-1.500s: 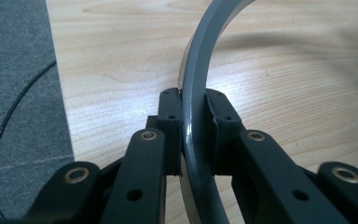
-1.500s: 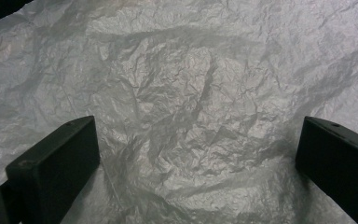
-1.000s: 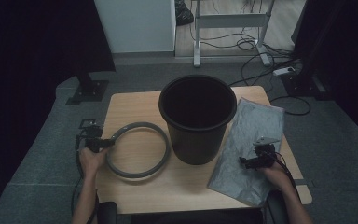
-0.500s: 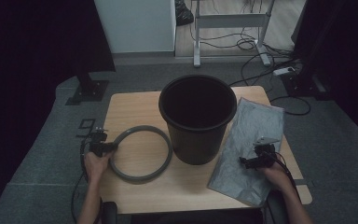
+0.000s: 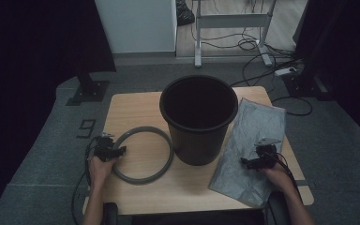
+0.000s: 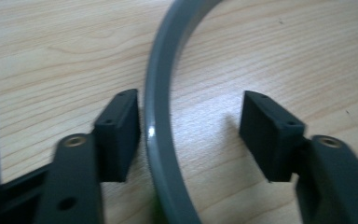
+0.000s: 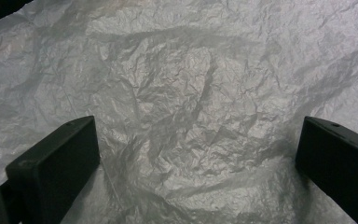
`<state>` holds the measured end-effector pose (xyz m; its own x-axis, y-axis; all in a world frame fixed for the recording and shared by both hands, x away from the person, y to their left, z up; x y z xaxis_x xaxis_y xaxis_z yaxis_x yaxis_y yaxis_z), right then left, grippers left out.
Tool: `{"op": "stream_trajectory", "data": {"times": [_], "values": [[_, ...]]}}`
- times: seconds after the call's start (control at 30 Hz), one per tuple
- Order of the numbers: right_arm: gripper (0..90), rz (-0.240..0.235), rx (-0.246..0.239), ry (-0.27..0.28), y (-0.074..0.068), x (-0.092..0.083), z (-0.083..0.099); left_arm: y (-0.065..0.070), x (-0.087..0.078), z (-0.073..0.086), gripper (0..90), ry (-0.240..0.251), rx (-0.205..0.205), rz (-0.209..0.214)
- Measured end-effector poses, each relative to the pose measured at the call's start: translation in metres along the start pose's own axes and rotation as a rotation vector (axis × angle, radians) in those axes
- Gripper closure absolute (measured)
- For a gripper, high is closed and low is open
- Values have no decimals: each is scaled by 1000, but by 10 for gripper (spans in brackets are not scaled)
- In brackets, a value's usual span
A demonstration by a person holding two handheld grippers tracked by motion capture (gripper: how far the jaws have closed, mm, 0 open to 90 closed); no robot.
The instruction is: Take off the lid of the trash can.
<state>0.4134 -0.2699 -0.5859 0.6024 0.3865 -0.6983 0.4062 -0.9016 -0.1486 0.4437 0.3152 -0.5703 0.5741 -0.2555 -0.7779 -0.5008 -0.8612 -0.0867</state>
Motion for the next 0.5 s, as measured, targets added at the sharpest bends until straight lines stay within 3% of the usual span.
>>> {"op": "stream_trajectory", "data": {"times": [0.27, 0.37, 0.5], "values": [[0, 0, 0, 0, 0, 0, 0, 10, 7, 5, 114, 51, 67, 21], [0, 0, 1, 0, 0, 0, 0, 14, 9, 5, 11, 39, 74, 26], [0, 0, 0, 0, 0, 0, 0, 15, 10, 4, 0, 35, 69, 23]]}}
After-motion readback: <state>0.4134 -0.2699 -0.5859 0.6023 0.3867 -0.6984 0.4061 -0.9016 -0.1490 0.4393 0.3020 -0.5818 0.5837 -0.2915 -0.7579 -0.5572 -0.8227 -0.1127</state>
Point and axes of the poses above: each handheld gripper's, and its own axes: x roughly forward along the jaws, z roughly out of its underside, y roughly to its right, the point moved 4 cm from there along x, roughly forward along the jaws, and after that the axes turned 12 degrees about x, right-handed, at the moved point
